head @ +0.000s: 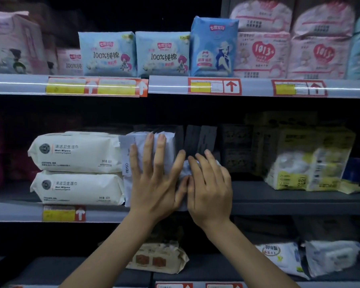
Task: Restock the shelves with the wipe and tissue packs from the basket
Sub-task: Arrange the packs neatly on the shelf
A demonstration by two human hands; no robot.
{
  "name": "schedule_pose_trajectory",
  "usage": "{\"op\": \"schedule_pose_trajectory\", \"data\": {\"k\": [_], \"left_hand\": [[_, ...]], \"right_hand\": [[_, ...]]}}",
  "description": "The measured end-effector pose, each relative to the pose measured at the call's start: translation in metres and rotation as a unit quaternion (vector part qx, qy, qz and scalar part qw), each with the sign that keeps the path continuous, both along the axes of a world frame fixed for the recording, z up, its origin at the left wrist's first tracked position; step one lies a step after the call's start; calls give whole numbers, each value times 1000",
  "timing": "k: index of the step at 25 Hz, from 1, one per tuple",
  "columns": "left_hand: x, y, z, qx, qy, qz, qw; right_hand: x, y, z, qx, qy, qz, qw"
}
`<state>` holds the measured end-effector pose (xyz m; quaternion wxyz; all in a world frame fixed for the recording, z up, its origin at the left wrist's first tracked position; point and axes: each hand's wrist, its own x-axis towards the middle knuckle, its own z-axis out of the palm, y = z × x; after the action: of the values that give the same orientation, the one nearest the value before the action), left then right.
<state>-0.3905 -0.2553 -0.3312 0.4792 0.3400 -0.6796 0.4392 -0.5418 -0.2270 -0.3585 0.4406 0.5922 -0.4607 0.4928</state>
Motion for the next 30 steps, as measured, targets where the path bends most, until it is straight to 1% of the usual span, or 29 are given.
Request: {"op": "schedule_pose_trajectory", "data": {"k": [2,5,7,8,10,13,16,17,18,19,20,21,22,23,25,26,27,28,30], "left_hand": [[-1,0,0,-7,10,-8,1000],[-2,3,-3,-5,7,-20,1000],[-2,2,-4,-4,10,-22,1000],[-2,2,-4,-5,14,-22,1000],[-3,3,-2,-8,20,-16,1000],[-2,5,-4,-11,21,-12,1000],[-2,4,-4,-15,17,-17,1000],[-2,4,-4,-15,19,-17,1000],[-3,4,-4,-13,21,-17,1000],[-3,4,-5,-12,22,-15,1000],[-2,4,-6,-12,23,-12,1000],[-3,4,-6,-13,25,-10,1000],[-3,3,-7,-15,28,-9,999],[-3,2,-8,-15,30,-9,999],[-4,0,-7,-15,28,-6,999],[-5,0,-6,-14,27,-4,1000],[-5,0,-5,-13,28,0,1000],[-5,1,-6,-11,29,0,1000],[-5,4,-7,-4,26,3,1000]], "right_hand": [[-1,1,1,9,-6,15,1000],[0,21,7,49,-16,71,996],[-5,35,20,83,-56,123,987],[-8,40,28,104,-96,151,978],[-16,45,48,144,-209,210,944],[-30,39,80,221,-347,232,881],[-48,7,108,292,-434,182,833],[-53,-5,114,319,-464,158,811],[-56,-16,117,352,-494,150,781],[-56,-25,120,390,-512,149,751],[-57,-36,119,433,-494,132,742],[-57,-44,119,471,-454,125,746],[-54,-50,119,494,-406,111,761],[-52,-55,118,492,-362,98,786],[-55,-67,119,460,-290,88,835],[-57,-67,121,463,-250,90,846],[-58,-62,122,472,-230,95,845],[-62,-58,122,473,-241,109,840],[-68,-44,119,459,-327,158,811]]}}
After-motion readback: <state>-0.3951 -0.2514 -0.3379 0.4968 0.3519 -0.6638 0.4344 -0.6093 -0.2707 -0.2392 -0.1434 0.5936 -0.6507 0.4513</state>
